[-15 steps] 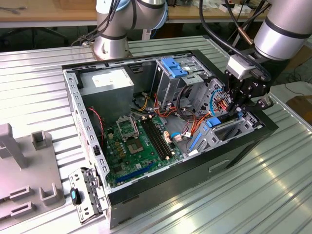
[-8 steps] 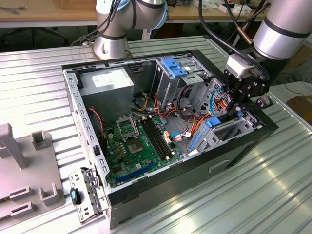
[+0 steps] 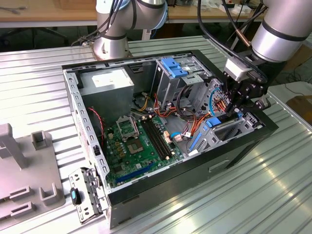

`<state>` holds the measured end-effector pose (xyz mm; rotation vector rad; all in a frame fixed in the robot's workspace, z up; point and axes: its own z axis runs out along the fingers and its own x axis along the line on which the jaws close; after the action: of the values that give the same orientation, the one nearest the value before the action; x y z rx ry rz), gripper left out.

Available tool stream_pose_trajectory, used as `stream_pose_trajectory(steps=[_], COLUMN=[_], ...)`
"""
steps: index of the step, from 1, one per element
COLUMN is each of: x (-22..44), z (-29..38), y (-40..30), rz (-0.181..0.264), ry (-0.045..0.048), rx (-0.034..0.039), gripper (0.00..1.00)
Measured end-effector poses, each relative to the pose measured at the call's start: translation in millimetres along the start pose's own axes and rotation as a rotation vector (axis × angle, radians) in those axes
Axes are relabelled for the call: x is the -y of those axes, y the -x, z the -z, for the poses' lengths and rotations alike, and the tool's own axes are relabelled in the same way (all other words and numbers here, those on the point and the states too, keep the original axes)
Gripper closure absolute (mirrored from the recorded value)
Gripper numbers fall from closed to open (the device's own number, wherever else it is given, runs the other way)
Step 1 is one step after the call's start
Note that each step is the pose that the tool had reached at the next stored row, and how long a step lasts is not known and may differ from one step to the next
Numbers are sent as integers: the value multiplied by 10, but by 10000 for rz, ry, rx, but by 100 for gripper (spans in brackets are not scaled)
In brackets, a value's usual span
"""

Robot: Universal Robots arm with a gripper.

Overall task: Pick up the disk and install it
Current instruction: 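Insert the first disk wire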

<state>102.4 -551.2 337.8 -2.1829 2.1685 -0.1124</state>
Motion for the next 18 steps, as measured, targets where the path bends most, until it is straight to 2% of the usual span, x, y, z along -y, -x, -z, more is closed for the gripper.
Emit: stream_pose_trajectory(steps=[7,8,11,14,16,18], x=[0,4,17,17,18,18], z=[-6,36,170,176,177,178], y=[0,0,-2,-2,-2,-2], rz=[-4,-4,-5,-5,-4,-4], ry=[-3,-2,-1,-2,-1,-1], rx=[45,38,38,41,39,38], gripper=[82,75,75,75,77,89])
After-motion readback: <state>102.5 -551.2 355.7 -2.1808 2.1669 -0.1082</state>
